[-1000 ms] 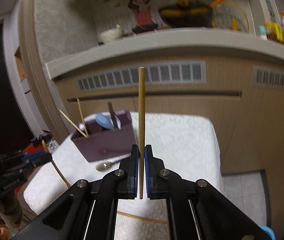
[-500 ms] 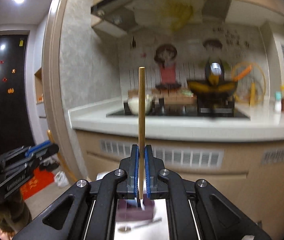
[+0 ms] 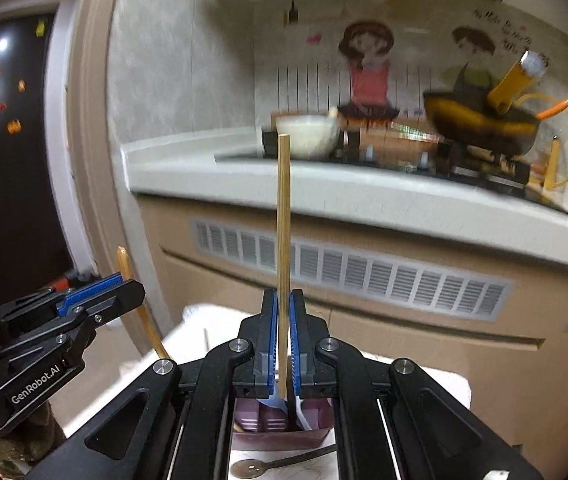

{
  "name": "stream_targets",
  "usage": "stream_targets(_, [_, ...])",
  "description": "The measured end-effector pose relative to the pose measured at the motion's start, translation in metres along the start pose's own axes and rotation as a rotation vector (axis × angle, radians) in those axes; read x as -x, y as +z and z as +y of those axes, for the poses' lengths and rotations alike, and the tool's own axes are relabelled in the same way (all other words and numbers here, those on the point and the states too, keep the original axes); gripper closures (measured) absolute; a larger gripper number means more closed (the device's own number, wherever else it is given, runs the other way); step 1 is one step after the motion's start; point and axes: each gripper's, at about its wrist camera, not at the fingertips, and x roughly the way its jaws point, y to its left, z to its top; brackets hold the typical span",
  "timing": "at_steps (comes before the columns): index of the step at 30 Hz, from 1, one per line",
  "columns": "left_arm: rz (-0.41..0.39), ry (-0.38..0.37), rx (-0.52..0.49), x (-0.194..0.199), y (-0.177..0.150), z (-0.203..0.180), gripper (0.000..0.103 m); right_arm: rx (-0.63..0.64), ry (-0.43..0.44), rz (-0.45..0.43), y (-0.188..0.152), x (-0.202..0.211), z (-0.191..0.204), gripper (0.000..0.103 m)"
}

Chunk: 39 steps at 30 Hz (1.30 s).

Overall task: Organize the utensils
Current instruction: 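Carry the wooden spoon and chopstick over the purple caddy and drop them in, then lower the left tool to the dark metal spoon while the right tool approaches a chopstick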

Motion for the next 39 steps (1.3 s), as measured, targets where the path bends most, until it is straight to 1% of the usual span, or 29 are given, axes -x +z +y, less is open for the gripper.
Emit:
stream_targets(4, [0.110, -0.018, 0.011, -0.046, -0.028, 0.009, 0.091, -0.019, 0.015, 0.125, -0.025, -0.053, -0.001, 0.097])
stream_targets(7, [0.162, -0.026, 0.028, -0.068, -0.044, 0.014, 0.090, -0.062, 0.045, 0.234, -0.047, -0.086, -0.007, 0.097])
stream_targets(10, [0.199, -0.025, 0.035, -0.083, -0.058, 0.016, 0.089, -0.091, 0.060, 0.325, -0.066, -0.110, -0.011, 0.097])
stream_targets(11, [0.207, -0.024, 0.031, -0.086, -0.062, 0.016, 0.089, -0.098, 0.066, 0.342, -0.070, -0.114, -0.012, 0.097])
stream_targets(12, [0.212, -0.022, 0.027, -0.088, -0.065, 0.015, 0.088, -0.108, 0.070, 0.368, -0.076, -0.120, -0.014, 0.097])
stream_targets(14, [0.217, -0.021, 0.018, -0.088, -0.069, 0.013, 0.079, -0.106, 0.061, 0.399, -0.084, -0.125, -0.015, 0.097])
stream_targets(15, [0.216, -0.020, 0.015, -0.088, -0.069, 0.013, 0.076, -0.105, 0.059, 0.409, -0.086, -0.127, -0.016, 0.096])
stream_targets(16, [0.215, -0.019, 0.012, -0.086, -0.070, 0.012, 0.072, -0.106, 0.058, 0.427, -0.090, -0.128, -0.017, 0.095])
stream_targets(17, [0.212, -0.019, 0.006, -0.084, -0.070, 0.010, 0.071, -0.109, 0.060, 0.440, -0.092, -0.127, -0.018, 0.089])
stream_targets(18, [0.207, -0.018, 0.000, -0.081, -0.072, 0.008, 0.071, -0.114, 0.060, 0.447, -0.093, -0.128, -0.018, 0.079])
stream_targets(20, [0.203, -0.019, -0.007, -0.076, -0.068, 0.006, 0.069, -0.127, 0.043, 0.446, -0.095, -0.123, -0.021, 0.067])
stream_targets(21, [0.198, -0.019, -0.012, -0.073, -0.068, 0.004, 0.068, -0.128, 0.037, 0.436, -0.096, -0.117, -0.022, 0.066])
stream_targets(23, [0.189, -0.020, -0.025, -0.067, -0.066, -0.001, 0.063, -0.121, 0.029, 0.419, -0.095, -0.104, -0.025, 0.066])
stream_targets(25, [0.177, -0.025, -0.038, -0.059, -0.065, -0.007, 0.059, -0.119, 0.025, 0.405, -0.096, -0.087, -0.029, 0.065])
stream_targets(26, [0.172, -0.027, -0.044, -0.056, -0.064, -0.009, 0.058, -0.119, 0.021, 0.400, -0.098, -0.077, -0.031, 0.060])
stream_targets(27, [0.164, -0.035, -0.056, -0.050, -0.065, -0.014, 0.057, -0.120, 0.012, 0.396, -0.101, -0.067, -0.034, 0.052])
stream_targets(29, [0.158, -0.049, -0.071, -0.042, -0.066, -0.020, 0.056, -0.122, -0.006, 0.388, -0.107, -0.050, -0.040, 0.044])
stream_targets(31, [0.167, -0.081, -0.094, -0.035, -0.070, -0.029, 0.056, -0.122, -0.035, 0.397, -0.121, -0.030, -0.049, 0.042])
stream_targets(34, [0.202, -0.138, -0.156, -0.030, -0.086, -0.045, 0.056, -0.135, -0.084, 0.430, -0.150, -0.004, -0.066, 0.042])
stream_targets(36, [0.261, -0.197, -0.207, -0.034, -0.103, -0.060, 0.056, -0.165, -0.129, 0.451, -0.174, 0.013, -0.084, 0.042])
stream_targets(37, [0.288, -0.212, -0.232, -0.038, -0.111, -0.066, 0.056, -0.187, -0.144, 0.462, -0.184, 0.020, -0.090, 0.042])
stream_targets(39, [0.341, -0.213, -0.287, -0.049, -0.129, -0.079, 0.055, -0.250, -0.170, 0.499, -0.212, 0.035, -0.106, 0.042])
